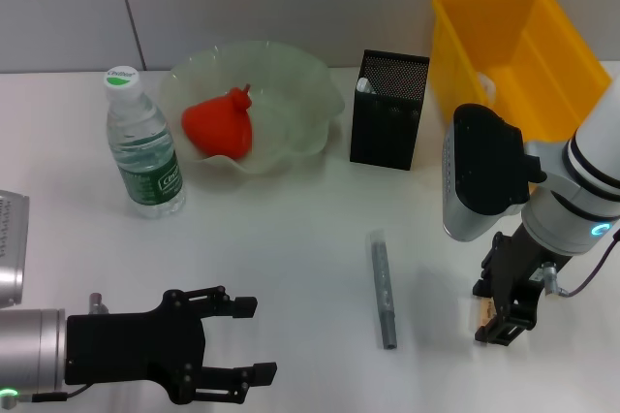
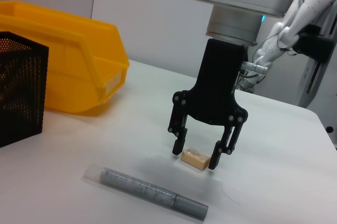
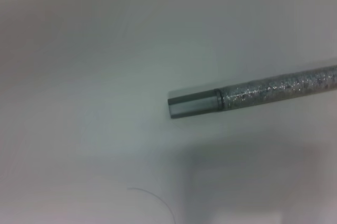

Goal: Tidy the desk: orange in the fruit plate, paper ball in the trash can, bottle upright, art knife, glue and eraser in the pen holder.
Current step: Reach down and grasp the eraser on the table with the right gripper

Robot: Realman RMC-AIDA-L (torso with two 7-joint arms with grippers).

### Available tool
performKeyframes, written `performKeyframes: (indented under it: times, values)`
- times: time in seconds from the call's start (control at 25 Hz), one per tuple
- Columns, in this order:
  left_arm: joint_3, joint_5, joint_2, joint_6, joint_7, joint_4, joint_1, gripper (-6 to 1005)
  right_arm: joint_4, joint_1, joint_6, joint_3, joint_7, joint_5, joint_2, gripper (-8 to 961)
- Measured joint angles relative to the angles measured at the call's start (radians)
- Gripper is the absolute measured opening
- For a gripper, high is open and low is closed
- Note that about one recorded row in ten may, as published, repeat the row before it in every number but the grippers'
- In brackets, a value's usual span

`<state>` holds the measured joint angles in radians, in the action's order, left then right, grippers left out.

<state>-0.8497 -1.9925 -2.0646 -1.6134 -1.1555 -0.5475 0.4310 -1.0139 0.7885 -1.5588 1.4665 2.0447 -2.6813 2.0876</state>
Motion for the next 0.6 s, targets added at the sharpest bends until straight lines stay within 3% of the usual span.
performKeyframes:
  times: [0.08, 0.6]
  values:
    - [0.0, 0.0, 0.0, 0.0, -0.001, 0.0, 0.0, 840, 0.0, 0.0, 0.0, 0.0, 0.0, 0.0, 0.0, 575]
    - [0.002, 0.001, 0.0, 0.0, -0.005, -0.003, 0.0, 841, 0.0, 0.0, 0.007, 0.017, 0.002, -0.005, 0.0, 571]
